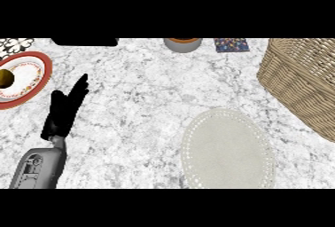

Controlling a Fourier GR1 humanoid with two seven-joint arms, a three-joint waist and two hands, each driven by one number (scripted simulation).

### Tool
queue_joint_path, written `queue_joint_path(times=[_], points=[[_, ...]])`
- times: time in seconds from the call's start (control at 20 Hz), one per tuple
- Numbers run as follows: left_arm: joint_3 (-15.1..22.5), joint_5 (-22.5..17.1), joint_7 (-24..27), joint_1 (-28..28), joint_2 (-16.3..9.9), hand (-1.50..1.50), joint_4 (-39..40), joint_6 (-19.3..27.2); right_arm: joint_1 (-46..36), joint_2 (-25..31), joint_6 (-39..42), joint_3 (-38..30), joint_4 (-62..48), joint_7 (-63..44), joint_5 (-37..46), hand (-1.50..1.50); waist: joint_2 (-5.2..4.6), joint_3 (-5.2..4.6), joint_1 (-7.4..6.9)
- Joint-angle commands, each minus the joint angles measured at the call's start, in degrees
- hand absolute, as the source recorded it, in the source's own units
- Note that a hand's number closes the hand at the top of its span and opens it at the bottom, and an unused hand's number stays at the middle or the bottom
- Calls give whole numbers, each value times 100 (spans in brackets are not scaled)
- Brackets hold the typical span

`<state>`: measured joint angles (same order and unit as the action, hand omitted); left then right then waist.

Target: Pick the croissant from the placemat and place it in the basket

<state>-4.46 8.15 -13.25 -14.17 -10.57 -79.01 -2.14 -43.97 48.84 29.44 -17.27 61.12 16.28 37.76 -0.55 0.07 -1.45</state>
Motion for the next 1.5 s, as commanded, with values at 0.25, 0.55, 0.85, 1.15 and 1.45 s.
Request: queue_joint_path(times=[0.25, 0.55, 0.85, 1.15, 1.45], points=[[-6, 95, 95, -300, 36, 0, 262, 61, -449, -196, -1232, 448, -2268, 1357, 766, 150, -22, 1, -30], [-75, -53, 13, 92, -46, 0, -46, -103, -823, -369, -470, 177, -3013, 881, 424, -150, 17, -3, -11], [57, 120, -69, 55, 93, 0, -90, 62, -655, -311, -1095, -275, -3780, 1848, 157, -150, -9, 6, -17], [16, -36, -268, 147, 23, 0, -406, -104, -1132, -284, -1283, -1041, -3986, 1375, -520, -150, 21, 4, -10], [9, 60, 11, 71, 115, 0, -66, 25, -1189, 551, -1337, -1569, -4671, 1140, -796, -150, -54, 12, -84]])
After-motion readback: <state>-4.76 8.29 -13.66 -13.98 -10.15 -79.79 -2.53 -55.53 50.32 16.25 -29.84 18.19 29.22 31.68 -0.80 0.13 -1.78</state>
